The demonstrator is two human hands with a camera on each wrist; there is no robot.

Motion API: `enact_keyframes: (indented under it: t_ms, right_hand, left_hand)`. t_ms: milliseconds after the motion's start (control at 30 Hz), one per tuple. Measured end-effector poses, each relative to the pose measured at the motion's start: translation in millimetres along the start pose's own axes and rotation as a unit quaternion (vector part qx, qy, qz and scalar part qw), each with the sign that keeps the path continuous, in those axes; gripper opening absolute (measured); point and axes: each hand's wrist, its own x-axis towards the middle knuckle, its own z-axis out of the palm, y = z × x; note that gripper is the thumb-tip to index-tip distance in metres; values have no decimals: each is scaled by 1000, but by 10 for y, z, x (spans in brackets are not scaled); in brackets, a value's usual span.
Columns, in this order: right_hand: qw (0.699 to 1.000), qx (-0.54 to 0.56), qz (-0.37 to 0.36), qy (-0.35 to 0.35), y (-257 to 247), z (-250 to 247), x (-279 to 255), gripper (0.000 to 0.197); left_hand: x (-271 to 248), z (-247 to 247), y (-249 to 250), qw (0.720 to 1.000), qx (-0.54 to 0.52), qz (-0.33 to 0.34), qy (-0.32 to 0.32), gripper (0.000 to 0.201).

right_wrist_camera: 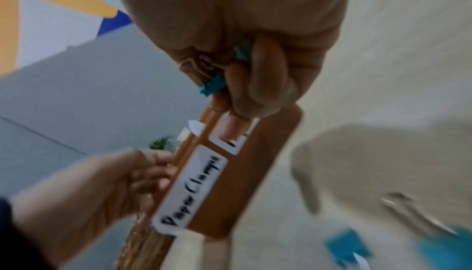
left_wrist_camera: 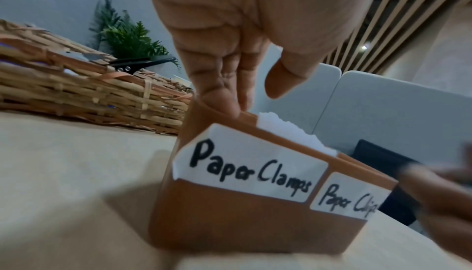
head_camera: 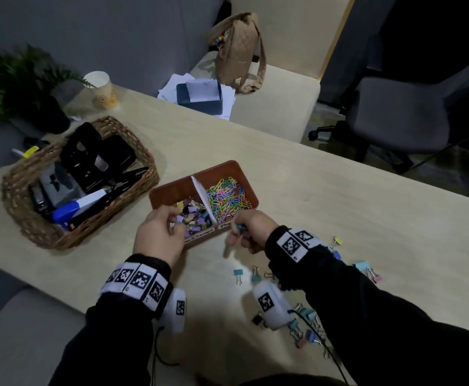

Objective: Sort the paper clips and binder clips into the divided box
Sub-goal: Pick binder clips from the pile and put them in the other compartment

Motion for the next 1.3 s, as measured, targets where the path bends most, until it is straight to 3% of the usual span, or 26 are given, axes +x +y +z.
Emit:
enact_keyframes:
  t_ms: [100,200,300,400,567,633,733,833,967,1033,1100,1200,1300]
  right_hand:
    - [1000,13,10,-15,-172,127,58,26]
    - [1000,5,18,-17,-352,314,77,17]
    - [1000,18,-1,-16,-499,501,67,12]
    - [998,17,-53,-3,-536,583,124,37]
    - [992,-13,-113,49,-481,468,-10,39]
    - [984,-22,-156,88,-385,340,-94,33]
    - [953,-152,-216,149,-93,90,-143,33]
    - [912,-326,-186,168,269,-136,-212,26]
    - [853,-499,-93,124,627,-284,-308,22]
    - [832,-540,-71,103,754,-300,-315,23]
    - [817,-568,-57,86,851,-300,-302,38]
    - [804,-587,-42,81,956,-289,-279,47]
    - [795,-596,-65,97,1060,-291,-231,44]
  left_hand:
    - [-262,30,-42,1000,-13,11,0,9]
    - [-495,128,-124,990,63,-43,-116,7]
    - [-642,230,-207,961,144,-40,-234,16]
    - [-735,318,-233,946,145,-3,-290,24]
    - [-781,471,-160,941,137,64,-303,4]
    - [-782,560,-126,943,126,79,-299,15]
    - [-769,714,-34,941,117,86,-307,36]
    - [-748,841,74,934,118,91,-324,52]
    - [-717,973,177,928,145,94,-331,43]
    - [-698,1027,217,928,163,90,-322,30]
    - [-689,1067,253,927,178,88,-317,23]
    - [-699,1111,284,924,191,79,-320,22]
    - [-720,1137,285,919,213,81,-323,25]
